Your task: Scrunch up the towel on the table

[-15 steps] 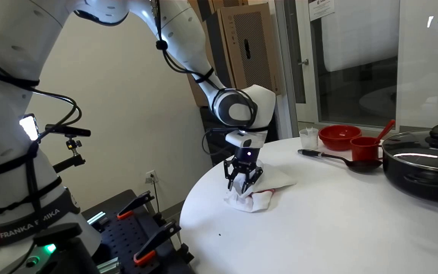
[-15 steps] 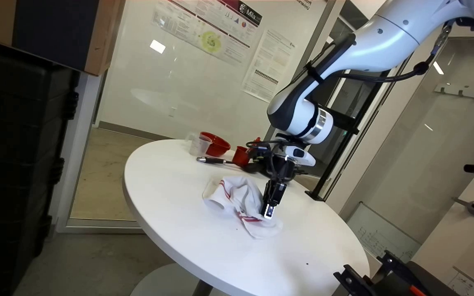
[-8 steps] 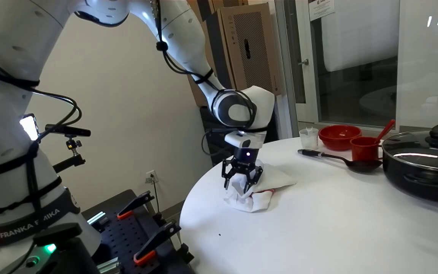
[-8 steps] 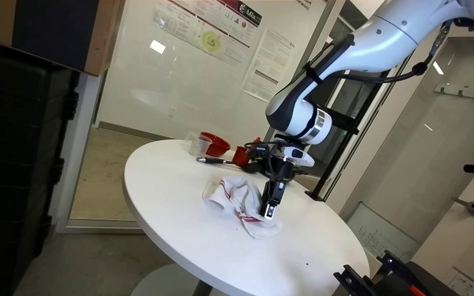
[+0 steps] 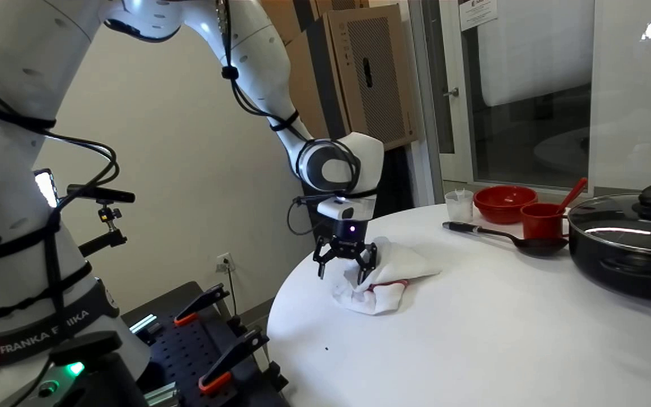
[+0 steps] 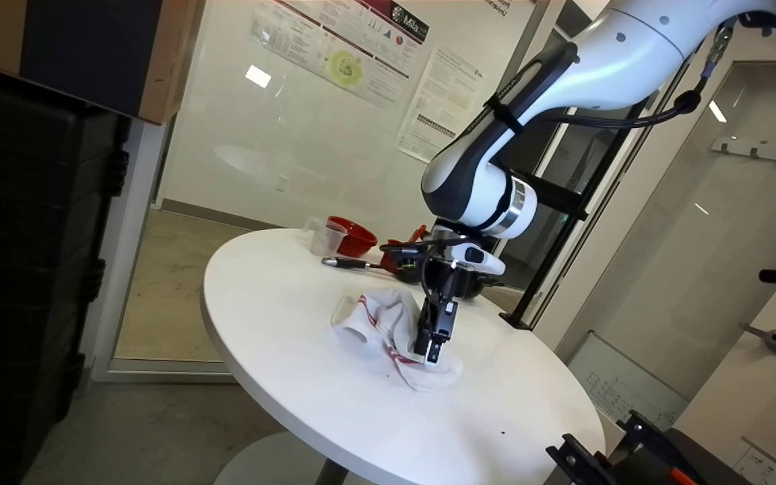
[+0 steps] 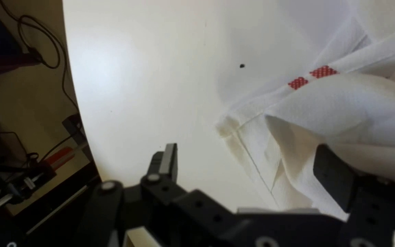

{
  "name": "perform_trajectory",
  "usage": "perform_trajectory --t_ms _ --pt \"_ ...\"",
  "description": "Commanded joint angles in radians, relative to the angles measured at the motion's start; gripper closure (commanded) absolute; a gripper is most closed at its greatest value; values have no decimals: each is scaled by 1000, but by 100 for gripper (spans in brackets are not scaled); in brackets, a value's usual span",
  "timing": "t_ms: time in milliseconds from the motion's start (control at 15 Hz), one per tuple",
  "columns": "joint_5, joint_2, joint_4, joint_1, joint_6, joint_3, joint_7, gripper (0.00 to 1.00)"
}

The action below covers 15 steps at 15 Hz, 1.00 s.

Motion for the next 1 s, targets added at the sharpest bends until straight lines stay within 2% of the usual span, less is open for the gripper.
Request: perform_trajectory --t_ms 0,267,533,733,933 --pt "-28 -75 -94 41 38 -12 53 0" --pt "-24 -160 -190 51 105 -5 56 0" --pt "-107 -233 -339 123 375 -46 72 0" --pt "-239 -250 -417 258 529 -159 150 0" --pt "-331 -260 -477 455 667 -329 223 0"
